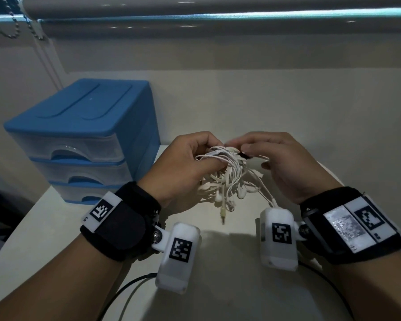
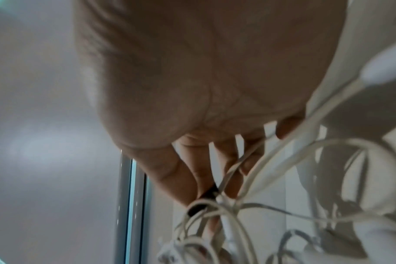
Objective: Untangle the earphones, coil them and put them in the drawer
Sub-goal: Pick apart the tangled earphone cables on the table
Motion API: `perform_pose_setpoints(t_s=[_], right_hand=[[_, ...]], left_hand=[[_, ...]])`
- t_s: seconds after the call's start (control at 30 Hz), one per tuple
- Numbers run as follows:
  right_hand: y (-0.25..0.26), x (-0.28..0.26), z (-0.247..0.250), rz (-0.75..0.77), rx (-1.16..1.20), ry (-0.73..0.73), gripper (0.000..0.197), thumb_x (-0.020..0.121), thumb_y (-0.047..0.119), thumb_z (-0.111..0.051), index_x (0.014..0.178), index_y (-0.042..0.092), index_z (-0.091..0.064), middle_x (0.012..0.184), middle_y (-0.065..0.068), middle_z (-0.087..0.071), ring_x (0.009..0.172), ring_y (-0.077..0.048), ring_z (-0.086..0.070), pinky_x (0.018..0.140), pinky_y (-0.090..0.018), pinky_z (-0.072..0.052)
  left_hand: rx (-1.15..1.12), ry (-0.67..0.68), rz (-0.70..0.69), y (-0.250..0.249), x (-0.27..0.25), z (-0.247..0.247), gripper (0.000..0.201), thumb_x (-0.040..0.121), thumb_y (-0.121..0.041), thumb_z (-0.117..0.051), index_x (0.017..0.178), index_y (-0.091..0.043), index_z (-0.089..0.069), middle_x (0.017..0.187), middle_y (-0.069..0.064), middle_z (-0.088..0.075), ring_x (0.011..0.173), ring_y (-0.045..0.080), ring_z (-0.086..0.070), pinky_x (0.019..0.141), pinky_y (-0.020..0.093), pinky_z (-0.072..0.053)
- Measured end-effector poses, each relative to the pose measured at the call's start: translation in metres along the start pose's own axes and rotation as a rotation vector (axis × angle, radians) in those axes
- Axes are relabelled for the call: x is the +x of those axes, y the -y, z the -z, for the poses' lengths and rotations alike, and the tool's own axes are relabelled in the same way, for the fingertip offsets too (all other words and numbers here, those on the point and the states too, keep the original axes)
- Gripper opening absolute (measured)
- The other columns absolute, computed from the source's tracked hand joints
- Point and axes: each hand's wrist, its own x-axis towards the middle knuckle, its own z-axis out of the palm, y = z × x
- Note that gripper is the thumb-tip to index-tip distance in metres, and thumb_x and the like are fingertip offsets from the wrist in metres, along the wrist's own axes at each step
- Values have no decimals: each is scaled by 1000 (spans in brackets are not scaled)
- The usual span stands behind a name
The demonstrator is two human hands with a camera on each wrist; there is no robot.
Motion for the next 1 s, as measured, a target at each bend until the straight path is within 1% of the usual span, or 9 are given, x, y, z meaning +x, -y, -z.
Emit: perform_pose_setpoints(t_s=[0.07, 0.13, 0.23, 0.37, 0.47, 0.63, 0.77, 0.9, 1.0], right_hand=[[1, 3, 2, 110, -77, -113, 14, 89, 8, -64, 97, 8, -76, 101, -7, -71, 72, 2, -61, 56, -3, -42], [2, 5, 5, 236, -129, -173, 3, 83, 15, -72, 82, 13, -70, 84, 4, -69, 65, 0, -53, 59, -5, -39], [-3, 4, 3, 308, -127, -38, 21, 85, 9, -76, 70, 6, -63, 58, 5, -56, 56, -5, -47, 61, -14, -40], [-5, 1, -7, 223, -240, 116, 24, 80, 19, -85, 74, 5, -67, 63, -18, -55, 60, -22, -47, 62, -35, -40], [-9, 5, -3, 177, -271, 62, 19, 78, 17, -87, 75, 10, -70, 62, -7, -61, 58, -20, -53, 59, -31, -44], [-11, 4, -1, 178, -254, 93, 11, 84, 7, -80, 81, 1, -70, 70, -24, -68, 57, -25, -62, 60, -34, -52], [-2, -3, -5, 182, 96, 118, 6, 84, -6, -67, 81, -3, -62, 66, -17, -55, 49, -11, -51, 49, -18, -43], [2, -4, -3, 78, 356, 216, 7, 73, 4, -56, 70, 4, -50, 74, -11, -45, 59, -18, -35, 54, -27, -35], [0, -4, -7, 75, 230, 178, 30, 75, 14, -62, 62, 5, -36, 70, -14, -24, 60, -22, -22, 51, -26, -32]], left_hand=[[-3, -32, 2, 1, 1, 0, 5, 91, -3, -72, 94, -5, -69, 86, 11, -76, 76, 18, -69, 73, 30, -53], [-13, -92, 6, 3, 3, 1, 6, 90, -5, -73, 93, -8, -68, 85, 10, -76, 75, 20, -69, 75, 35, -53], [-28, -182, 5, 5, 4, 2, 10, 88, -8, -74, 94, -13, -67, 86, 16, -76, 74, 30, -70, 74, 42, -54], [-24, -205, 5, 6, 5, 4, 22, 88, -10, -74, 107, -17, -66, 89, 27, -71, 70, 36, -67, 70, 45, -54], [-27, -191, 18, 6, 6, 2, 24, 84, -12, -75, 107, -18, -70, 91, 24, -73, 80, 44, -69, 78, 53, -58], [-16, -135, 10, 7, 6, 3, 31, 92, -6, -71, 118, -23, -70, 94, 29, -69, 80, 38, -68, 80, 49, -56], [-26, -89, -13, 6, 5, 1, 29, 92, -8, -66, 114, -26, -72, 97, 28, -69, 80, 42, -66, 75, 49, -55], [-60, -93, 29, 7, 4, 0, 19, 93, 0, -62, 97, -13, -76, 90, 13, -76, 76, 23, -70, 72, 36, -55], [-31, -140, 24, 10, 5, 1, 20, 90, -3, -63, 94, -16, -77, 89, 10, -77, 78, 26, -71, 74, 41, -57]])
